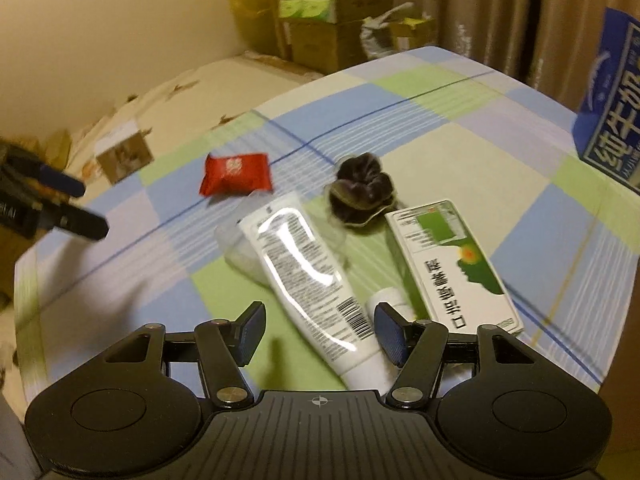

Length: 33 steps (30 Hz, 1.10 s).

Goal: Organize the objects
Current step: 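Grasp the white tube with the right tool while the left tool grasps the red candy packet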

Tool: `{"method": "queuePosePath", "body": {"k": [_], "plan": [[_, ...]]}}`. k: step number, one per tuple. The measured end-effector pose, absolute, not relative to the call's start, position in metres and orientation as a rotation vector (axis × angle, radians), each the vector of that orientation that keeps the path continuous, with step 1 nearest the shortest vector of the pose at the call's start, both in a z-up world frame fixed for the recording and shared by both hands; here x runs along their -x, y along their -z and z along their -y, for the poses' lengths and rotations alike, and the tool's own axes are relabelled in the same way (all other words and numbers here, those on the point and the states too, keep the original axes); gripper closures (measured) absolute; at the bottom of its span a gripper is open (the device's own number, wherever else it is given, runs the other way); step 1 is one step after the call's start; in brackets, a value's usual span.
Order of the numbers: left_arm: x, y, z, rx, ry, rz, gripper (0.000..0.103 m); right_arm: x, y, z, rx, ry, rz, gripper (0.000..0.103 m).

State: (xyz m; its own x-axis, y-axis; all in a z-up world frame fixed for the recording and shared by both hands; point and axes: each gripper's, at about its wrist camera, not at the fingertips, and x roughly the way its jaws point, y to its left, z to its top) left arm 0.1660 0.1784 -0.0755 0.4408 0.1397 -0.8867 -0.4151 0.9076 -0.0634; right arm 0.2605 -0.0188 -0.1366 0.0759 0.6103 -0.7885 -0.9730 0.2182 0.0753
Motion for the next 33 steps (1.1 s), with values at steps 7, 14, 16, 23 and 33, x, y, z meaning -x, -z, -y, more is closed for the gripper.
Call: {"method": "queuePosePath", "body": {"k": [7, 14, 16, 23, 33], "plan": [[-0.167, 0.081, -0.178, 0.29, -0.352, -1.077, 0.015, -0.249, 0.135, 0.035, 0.556, -1.284, -0.831, 0.074], [-0.168, 0.081, -0.177, 0.285, -0.345, -1.075, 0.015, -0.238, 0.136, 0.044, 0.586, -1.289, -0.857, 0.065], [-0.166, 0.082, -0.179, 0.287, -0.351, -1.076, 0.015, -0.238, 0.137, 0.04, 0.61, -1.299, -0.848, 0.062], [-0.155, 0.083, -0.185, 0.303, -0.388, -1.08, 0.015, -0.229, 0.147, 0.019, 0.742, -1.338, -0.799, 0.06], [-0.148, 0.088, -0.188, 0.312, -0.402, -1.089, 0.015, -0.233, 0.156, 0.0, 0.736, -1.367, -0.838, 0.06]]}}
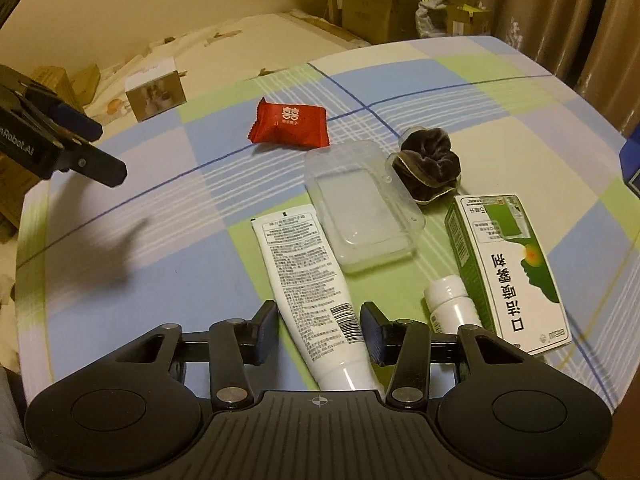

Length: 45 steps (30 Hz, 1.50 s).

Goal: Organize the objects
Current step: 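Grasp the white tube with the right tool while the left tool grasps the red candy packet, then carry the white tube and red packet over the brown box with both tools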

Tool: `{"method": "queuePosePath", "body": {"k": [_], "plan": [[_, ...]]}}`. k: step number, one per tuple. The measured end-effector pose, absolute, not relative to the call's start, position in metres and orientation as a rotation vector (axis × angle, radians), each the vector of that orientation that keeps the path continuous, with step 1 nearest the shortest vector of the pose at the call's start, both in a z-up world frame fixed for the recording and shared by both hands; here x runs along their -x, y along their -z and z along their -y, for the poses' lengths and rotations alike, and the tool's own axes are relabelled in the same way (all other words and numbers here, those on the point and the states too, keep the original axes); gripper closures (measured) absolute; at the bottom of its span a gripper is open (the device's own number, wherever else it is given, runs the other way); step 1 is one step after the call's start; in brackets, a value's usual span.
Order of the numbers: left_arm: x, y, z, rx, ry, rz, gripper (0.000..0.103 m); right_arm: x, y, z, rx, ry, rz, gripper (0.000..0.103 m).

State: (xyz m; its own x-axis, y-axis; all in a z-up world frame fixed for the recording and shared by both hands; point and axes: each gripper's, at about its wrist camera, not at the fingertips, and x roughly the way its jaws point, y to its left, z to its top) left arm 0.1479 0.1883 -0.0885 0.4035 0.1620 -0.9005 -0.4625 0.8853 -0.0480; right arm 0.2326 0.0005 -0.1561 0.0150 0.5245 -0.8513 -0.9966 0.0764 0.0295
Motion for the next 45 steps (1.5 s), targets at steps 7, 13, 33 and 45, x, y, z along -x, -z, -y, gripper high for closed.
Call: {"method": "queuePosePath", "body": {"k": [7, 13, 33, 45], "plan": [[-0.154, 0.092, -0.186, 0.287, -0.377, -1.09, 0.015, -0.216, 0.154, 0.016, 0.727, -1.372, -0.807, 0.068], [-0.166, 0.095, -0.185, 0.265, -0.337, -1.089, 0.015, -0.212, 0.132, 0.043, 0.618, -1.351, -0.765, 0.069], [-0.277, 0.112, -0.186, -0.096, -0.052, -1.011, 0.042, -0.255, 0.068, 0.132, 0.197, -0.904, -0.839, 0.068], [-0.295, 0.129, -0.182, -0.125, -0.012, -1.058, 0.078, -0.257, 0.054, 0.182, 0.137, -0.756, -0.833, 0.068]]}}
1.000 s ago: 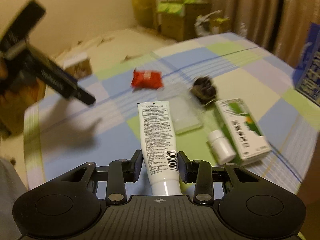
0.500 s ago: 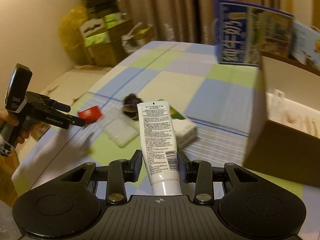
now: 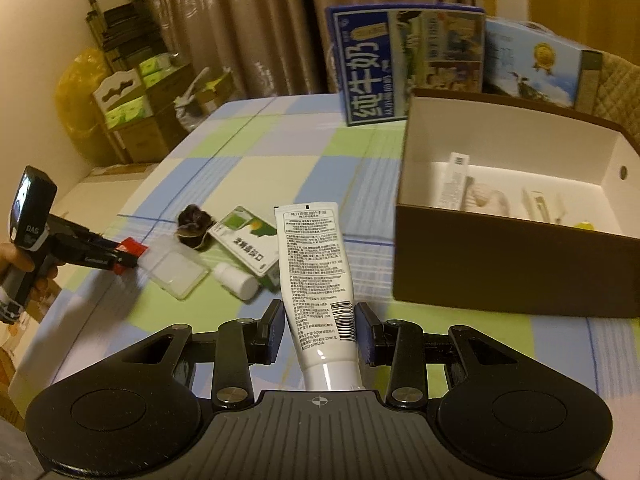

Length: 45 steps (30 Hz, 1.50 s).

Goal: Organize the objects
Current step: 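Carry the white tube and red packet over the brown box with both tools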

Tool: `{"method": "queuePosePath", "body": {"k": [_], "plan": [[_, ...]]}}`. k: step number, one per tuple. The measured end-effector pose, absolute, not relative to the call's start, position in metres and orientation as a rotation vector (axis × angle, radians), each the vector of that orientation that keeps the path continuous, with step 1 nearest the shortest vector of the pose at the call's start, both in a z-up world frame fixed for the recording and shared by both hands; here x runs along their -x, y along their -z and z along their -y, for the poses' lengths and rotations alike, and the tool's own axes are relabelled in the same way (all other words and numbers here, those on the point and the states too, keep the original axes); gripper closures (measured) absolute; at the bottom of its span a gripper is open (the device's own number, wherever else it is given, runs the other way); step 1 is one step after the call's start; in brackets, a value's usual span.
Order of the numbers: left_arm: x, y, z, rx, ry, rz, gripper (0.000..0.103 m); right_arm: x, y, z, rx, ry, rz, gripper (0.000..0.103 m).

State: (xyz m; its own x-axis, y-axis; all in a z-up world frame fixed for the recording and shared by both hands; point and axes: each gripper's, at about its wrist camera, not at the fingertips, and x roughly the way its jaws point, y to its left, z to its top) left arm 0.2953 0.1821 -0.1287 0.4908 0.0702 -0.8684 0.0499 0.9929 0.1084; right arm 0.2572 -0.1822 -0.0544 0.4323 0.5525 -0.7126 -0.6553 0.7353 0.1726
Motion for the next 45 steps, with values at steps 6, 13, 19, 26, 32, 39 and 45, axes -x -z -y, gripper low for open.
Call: {"method": "queuePosePath", "body": {"k": [6, 13, 19, 26, 32, 39, 45], "plan": [[-0.288, 0.118, -0.177, -0.109, -0.045, -1.042, 0.08, -0.257, 0.048, 0.193, 0.129, -0.752, -0.813, 0.068], [-0.273, 0.087, -0.161, -0.089, -0.063, -0.991, 0.08, -0.258, 0.042, 0.204, 0.121, -0.772, -0.785, 0.068], [-0.26, 0.049, -0.131, -0.007, -0.04, -0.933, 0.08, -0.26, 0.028, 0.224, 0.092, -0.765, -0.756, 0.068], [-0.266, 0.015, -0.065, 0.027, 0.06, -0.87, 0.08, -0.271, 0.005, 0.259, 0.056, -0.717, -0.729, 0.068], [-0.286, -0.002, -0.005, 0.012, 0.16, -0.817, 0.08, -0.294, -0.008, 0.298, 0.037, -0.647, -0.715, 0.068], [-0.327, -0.01, 0.07, -0.012, 0.257, -0.791, 0.08, -0.344, -0.016, 0.338, 0.031, -0.568, -0.731, 0.068], [-0.375, -0.014, 0.124, -0.02, 0.29, -0.803, 0.08, -0.393, -0.018, 0.358, 0.041, -0.534, -0.736, 0.068]]}}
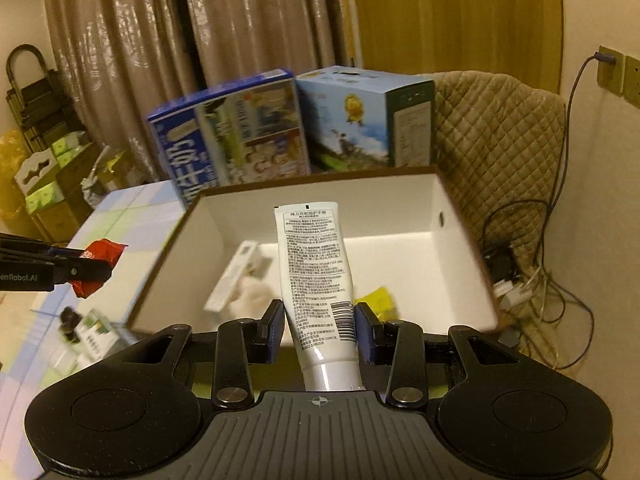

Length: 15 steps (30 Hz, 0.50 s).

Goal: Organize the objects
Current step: 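Carry the white tube and red packet over the brown box with both tools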

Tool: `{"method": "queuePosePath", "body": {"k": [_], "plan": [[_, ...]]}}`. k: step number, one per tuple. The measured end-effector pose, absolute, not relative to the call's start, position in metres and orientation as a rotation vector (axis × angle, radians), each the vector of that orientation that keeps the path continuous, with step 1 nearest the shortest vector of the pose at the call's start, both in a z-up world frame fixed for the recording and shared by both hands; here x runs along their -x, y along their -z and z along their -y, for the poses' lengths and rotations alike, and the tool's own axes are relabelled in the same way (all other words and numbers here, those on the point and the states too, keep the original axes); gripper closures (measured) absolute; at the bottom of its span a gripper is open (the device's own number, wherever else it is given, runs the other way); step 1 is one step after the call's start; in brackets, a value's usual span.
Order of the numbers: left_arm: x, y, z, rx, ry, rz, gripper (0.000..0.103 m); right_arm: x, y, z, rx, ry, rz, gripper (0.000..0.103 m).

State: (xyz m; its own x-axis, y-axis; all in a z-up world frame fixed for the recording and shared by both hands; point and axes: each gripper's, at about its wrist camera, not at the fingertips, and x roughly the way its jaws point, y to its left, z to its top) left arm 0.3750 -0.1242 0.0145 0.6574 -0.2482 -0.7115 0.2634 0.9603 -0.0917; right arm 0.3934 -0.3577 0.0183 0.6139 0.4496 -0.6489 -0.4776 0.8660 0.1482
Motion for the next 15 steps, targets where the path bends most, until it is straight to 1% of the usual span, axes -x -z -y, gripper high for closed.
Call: {"method": "queuePosePath", "body": {"k": [7, 15], "plan": [[-0.431, -0.009, 0.169, -0.019, 0.281, -0.845, 0.08, -0.454, -0.008, 0.37, 0.055, -0.509, -0.791, 0.068], [-0.486, 0.021, 0.201, -0.019, 0.248, -0.935, 0.08, -0.51, 0.021, 0.369, 0.092, -0.486, -0.879, 0.068]]}}
